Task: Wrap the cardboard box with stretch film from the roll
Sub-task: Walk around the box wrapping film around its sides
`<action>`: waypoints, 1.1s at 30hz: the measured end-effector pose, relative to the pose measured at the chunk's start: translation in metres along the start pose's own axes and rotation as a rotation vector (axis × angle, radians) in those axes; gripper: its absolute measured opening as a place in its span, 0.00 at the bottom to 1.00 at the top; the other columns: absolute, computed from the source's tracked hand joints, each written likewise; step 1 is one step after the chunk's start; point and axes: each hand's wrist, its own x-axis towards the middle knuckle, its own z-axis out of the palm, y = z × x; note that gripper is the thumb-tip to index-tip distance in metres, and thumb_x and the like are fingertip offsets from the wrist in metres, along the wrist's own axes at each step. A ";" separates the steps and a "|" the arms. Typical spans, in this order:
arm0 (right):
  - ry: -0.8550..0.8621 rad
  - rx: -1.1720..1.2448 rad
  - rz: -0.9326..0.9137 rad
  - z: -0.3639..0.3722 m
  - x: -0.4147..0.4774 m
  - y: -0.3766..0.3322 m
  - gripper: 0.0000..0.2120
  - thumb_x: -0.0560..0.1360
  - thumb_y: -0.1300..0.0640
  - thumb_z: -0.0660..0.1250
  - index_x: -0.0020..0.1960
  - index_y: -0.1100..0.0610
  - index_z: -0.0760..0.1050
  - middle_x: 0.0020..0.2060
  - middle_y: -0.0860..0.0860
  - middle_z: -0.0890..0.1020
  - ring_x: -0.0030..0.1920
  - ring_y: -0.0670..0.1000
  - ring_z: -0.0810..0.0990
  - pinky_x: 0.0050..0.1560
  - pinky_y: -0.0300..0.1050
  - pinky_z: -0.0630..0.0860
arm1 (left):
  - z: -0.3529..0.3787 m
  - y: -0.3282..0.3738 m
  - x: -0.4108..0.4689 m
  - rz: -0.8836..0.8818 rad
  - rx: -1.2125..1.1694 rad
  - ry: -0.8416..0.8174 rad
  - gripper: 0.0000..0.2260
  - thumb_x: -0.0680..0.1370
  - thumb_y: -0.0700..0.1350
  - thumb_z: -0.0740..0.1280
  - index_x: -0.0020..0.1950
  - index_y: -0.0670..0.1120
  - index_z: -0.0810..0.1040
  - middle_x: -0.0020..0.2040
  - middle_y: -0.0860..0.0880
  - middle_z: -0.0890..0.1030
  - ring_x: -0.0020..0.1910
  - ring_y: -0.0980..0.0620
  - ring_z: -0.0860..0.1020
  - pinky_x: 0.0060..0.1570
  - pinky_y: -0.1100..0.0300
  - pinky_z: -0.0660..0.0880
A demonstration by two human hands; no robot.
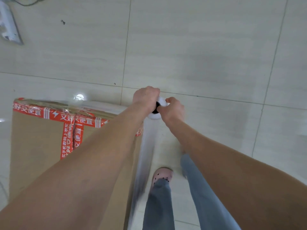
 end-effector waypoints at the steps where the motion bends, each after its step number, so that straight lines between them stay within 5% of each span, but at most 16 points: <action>1: -0.006 -0.022 -0.020 0.000 0.002 -0.005 0.18 0.69 0.56 0.66 0.59 0.51 0.74 0.49 0.53 0.79 0.48 0.57 0.79 0.49 0.52 0.79 | -0.001 -0.005 0.001 -0.038 -0.028 0.004 0.11 0.73 0.42 0.63 0.55 0.47 0.75 0.51 0.45 0.78 0.48 0.43 0.77 0.38 0.57 0.67; 6: -0.010 -0.093 -0.202 0.009 0.013 -0.037 0.17 0.72 0.59 0.66 0.60 0.50 0.73 0.51 0.52 0.81 0.50 0.56 0.79 0.47 0.46 0.76 | -0.009 -0.036 0.001 -0.322 -0.275 0.013 0.09 0.73 0.46 0.66 0.49 0.44 0.73 0.51 0.42 0.79 0.50 0.41 0.78 0.38 0.57 0.68; 11: -0.121 -0.090 -0.103 0.030 0.018 -0.058 0.15 0.72 0.53 0.68 0.57 0.54 0.73 0.51 0.54 0.79 0.47 0.55 0.78 0.43 0.43 0.72 | -0.007 -0.067 -0.004 -0.529 -0.416 -0.062 0.08 0.73 0.46 0.68 0.44 0.43 0.73 0.49 0.42 0.80 0.47 0.43 0.78 0.38 0.57 0.70; 17: -0.130 -0.160 -0.113 0.045 0.012 -0.052 0.11 0.72 0.55 0.65 0.54 0.54 0.73 0.43 0.51 0.75 0.46 0.58 0.79 0.43 0.47 0.76 | -0.001 -0.075 -0.011 -0.442 -0.392 -0.107 0.10 0.73 0.46 0.69 0.47 0.42 0.72 0.48 0.43 0.78 0.41 0.46 0.73 0.38 0.57 0.69; 21: -0.136 -0.215 -0.115 0.045 0.011 -0.052 0.09 0.73 0.56 0.64 0.52 0.53 0.72 0.42 0.51 0.75 0.45 0.56 0.78 0.43 0.47 0.76 | -0.003 -0.069 -0.012 -0.201 -0.296 -0.047 0.20 0.74 0.41 0.66 0.65 0.47 0.70 0.57 0.45 0.76 0.56 0.44 0.76 0.47 0.52 0.74; 26: -0.119 -0.302 -0.123 0.047 0.017 -0.061 0.07 0.73 0.55 0.64 0.51 0.53 0.73 0.39 0.50 0.75 0.42 0.55 0.78 0.42 0.47 0.75 | -0.014 -0.070 0.003 0.074 -0.047 0.025 0.13 0.76 0.42 0.63 0.60 0.47 0.71 0.56 0.47 0.72 0.56 0.46 0.74 0.39 0.55 0.69; 33: -0.061 -0.455 -0.316 0.060 0.025 -0.103 0.12 0.73 0.57 0.63 0.56 0.51 0.73 0.47 0.52 0.81 0.49 0.56 0.78 0.44 0.45 0.73 | -0.017 -0.107 0.010 -0.200 -0.281 0.108 0.08 0.73 0.40 0.63 0.51 0.42 0.73 0.48 0.44 0.75 0.45 0.41 0.77 0.36 0.55 0.67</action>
